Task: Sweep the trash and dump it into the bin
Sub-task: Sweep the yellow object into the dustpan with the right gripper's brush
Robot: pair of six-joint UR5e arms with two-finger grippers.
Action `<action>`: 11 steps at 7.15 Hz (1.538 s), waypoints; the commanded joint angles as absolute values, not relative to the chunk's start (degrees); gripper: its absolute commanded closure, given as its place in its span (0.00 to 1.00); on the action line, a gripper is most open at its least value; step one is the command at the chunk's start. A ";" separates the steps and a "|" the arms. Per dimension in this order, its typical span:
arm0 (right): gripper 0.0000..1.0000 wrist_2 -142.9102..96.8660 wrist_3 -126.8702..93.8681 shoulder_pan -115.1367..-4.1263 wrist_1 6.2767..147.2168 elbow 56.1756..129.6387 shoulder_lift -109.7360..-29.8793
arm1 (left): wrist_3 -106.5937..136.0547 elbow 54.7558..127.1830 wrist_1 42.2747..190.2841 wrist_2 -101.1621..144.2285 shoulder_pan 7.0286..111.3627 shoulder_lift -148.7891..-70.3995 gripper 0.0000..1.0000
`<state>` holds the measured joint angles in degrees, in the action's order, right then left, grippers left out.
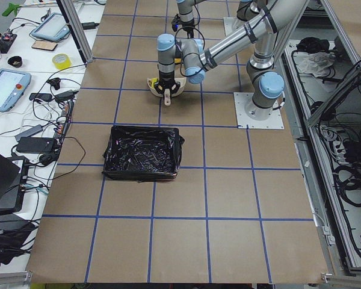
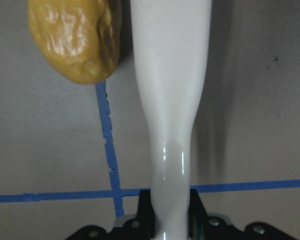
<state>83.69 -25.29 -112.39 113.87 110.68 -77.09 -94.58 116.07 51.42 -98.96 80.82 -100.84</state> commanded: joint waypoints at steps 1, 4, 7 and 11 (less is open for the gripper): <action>1.00 81.66 -33.43 -117.66 118.21 105.50 -70.18 | -94.48 115.67 51.42 -98.96 80.60 -101.16 1.00; 1.00 77.54 -43.38 -122.68 118.13 93.04 -62.60 | -94.92 115.40 51.42 -98.96 80.51 -101.25 1.00; 1.00 74.09 -49.39 -125.42 117.17 83.86 -57.92 | -95.53 115.31 51.24 -99.05 80.42 -101.25 1.00; 1.00 81.54 -38.83 -119.13 100.25 84.46 -65.62 | -96.50 115.23 50.28 -98.88 79.11 -101.08 1.00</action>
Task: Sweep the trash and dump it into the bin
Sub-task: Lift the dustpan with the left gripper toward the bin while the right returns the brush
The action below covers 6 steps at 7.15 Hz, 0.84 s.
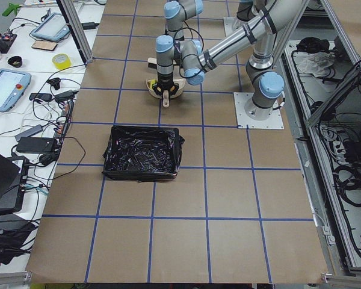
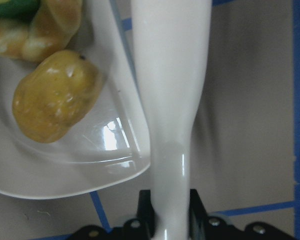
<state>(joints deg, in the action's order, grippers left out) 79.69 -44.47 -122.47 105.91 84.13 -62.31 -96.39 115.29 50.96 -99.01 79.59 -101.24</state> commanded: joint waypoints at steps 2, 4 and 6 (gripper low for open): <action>1.00 85.50 -21.61 -108.08 89.95 84.81 -72.74 | -99.65 115.31 50.01 -96.61 75.87 -100.55 1.00; 1.00 87.52 -8.17 -94.11 89.56 86.56 -75.23 | -99.76 115.23 49.92 -91.24 73.40 -100.46 1.00; 1.00 89.54 3.90 -80.14 91.48 88.23 -73.40 | -99.76 115.05 49.83 -88.95 72.25 -100.37 1.00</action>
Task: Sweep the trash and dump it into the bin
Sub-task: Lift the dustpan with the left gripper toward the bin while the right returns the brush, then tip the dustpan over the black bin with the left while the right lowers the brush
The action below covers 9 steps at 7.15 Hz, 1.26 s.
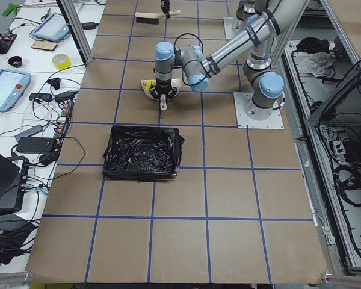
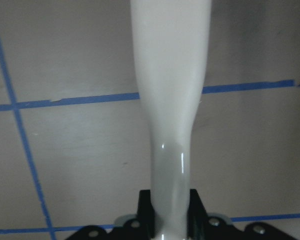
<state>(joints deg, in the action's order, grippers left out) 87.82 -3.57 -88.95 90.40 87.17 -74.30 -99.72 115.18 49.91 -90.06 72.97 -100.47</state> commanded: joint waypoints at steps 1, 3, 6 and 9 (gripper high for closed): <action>1.00 90.43 7.70 -77.81 93.32 88.76 -71.91 | -99.67 113.22 50.70 -88.77 70.77 -99.94 1.00; 1.00 92.28 10.70 -75.43 98.60 90.08 -68.66 | -99.49 104.99 63.29 -87.54 65.07 -97.31 1.00; 1.00 94.30 17.03 -72.17 101.69 90.88 -65.83 | -108.14 92.56 80.50 -88.41 47.35 -96.33 1.00; 1.00 94.57 19.14 -71.90 103.01 90.88 -64.78 | -118.45 89.49 79.72 -91.64 33.77 -98.96 1.00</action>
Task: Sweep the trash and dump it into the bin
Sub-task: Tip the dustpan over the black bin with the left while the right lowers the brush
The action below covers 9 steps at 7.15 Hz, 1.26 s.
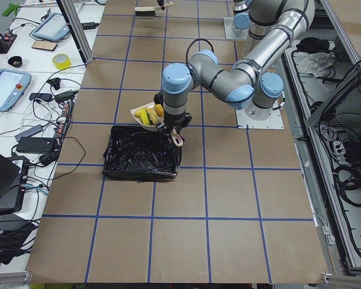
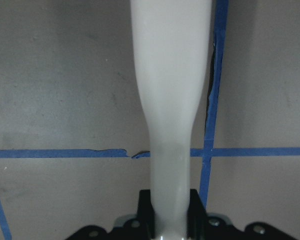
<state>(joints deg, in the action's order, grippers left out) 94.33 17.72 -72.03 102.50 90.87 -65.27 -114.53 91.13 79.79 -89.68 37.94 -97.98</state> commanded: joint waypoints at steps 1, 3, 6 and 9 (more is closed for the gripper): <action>1.00 94.66 19.51 -70.85 103.18 90.88 -64.25 | -124.39 86.86 79.63 -95.06 32.97 -99.75 1.00; 1.00 94.66 19.42 -70.31 103.36 90.88 -63.37 | -129.70 80.36 75.17 -102.53 33.13 -102.90 1.00; 0.90 94.48 18.89 -70.31 103.36 90.97 -62.84 | -131.22 79.10 63.74 -114.83 39.86 -106.17 1.00; 0.41 94.48 19.42 -70.31 103.18 91.41 -62.93 | -130.52 79.89 60.13 -119.77 45.33 -108.36 1.00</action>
<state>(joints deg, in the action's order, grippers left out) 94.51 19.37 -70.31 103.25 91.33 -62.89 -130.59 79.77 61.99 -117.52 43.06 -107.17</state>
